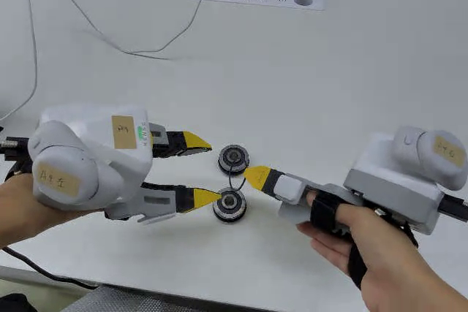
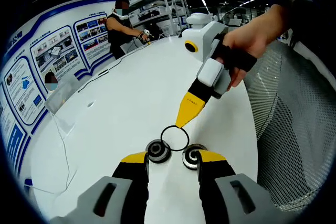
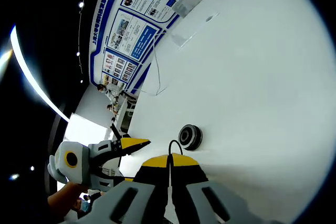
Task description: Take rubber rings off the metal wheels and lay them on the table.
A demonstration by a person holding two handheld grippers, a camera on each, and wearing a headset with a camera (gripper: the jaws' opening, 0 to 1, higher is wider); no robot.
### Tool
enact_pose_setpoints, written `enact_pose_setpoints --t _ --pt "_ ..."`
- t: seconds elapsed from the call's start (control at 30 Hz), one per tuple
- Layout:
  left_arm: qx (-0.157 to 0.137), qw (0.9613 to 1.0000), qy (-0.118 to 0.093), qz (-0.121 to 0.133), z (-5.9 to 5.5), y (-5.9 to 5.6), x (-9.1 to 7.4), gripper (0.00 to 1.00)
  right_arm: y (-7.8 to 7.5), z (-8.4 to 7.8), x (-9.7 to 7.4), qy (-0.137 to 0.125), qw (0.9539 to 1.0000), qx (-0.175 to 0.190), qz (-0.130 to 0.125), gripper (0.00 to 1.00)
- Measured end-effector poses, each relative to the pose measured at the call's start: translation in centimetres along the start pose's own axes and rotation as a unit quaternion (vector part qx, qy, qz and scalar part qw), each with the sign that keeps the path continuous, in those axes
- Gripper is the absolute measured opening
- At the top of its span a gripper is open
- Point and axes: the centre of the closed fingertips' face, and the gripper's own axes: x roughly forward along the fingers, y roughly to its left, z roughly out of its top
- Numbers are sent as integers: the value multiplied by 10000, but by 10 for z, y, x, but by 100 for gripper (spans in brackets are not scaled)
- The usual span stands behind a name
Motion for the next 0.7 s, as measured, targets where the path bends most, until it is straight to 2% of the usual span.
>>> enact_pose_setpoints --t 0.13,0.3,0.33,0.4,0.47,0.5,0.57,0.7 --pt "-68 9999 -88 64 4 3 -1 39 -14 8 -8 -151 9997 117 -165 1" --pt "-137 9998 -116 118 4 5 -4 43 -32 13 -16 -278 9986 251 -380 1" --pt "-145 9997 -114 128 4 5 -4 43 -34 12 -17 -278 9985 249 -407 1" --pt "-152 9997 -108 156 3 6 -5 43 -43 10 -20 -224 9975 245 -631 1" --pt "-72 9997 -101 198 3 7 -6 42 -46 8 -23 -233 9969 306 -685 1" --pt "-81 9997 -108 205 3 7 -6 42 -48 8 -24 -236 9963 299 -767 1" --pt "-118 9996 -122 203 4 7 -6 42 -55 7 -28 -191 9950 40 -979 1" --pt "-144 9997 -110 189 3 6 -6 42 -60 5 -30 -140 9926 -49 -1208 2"
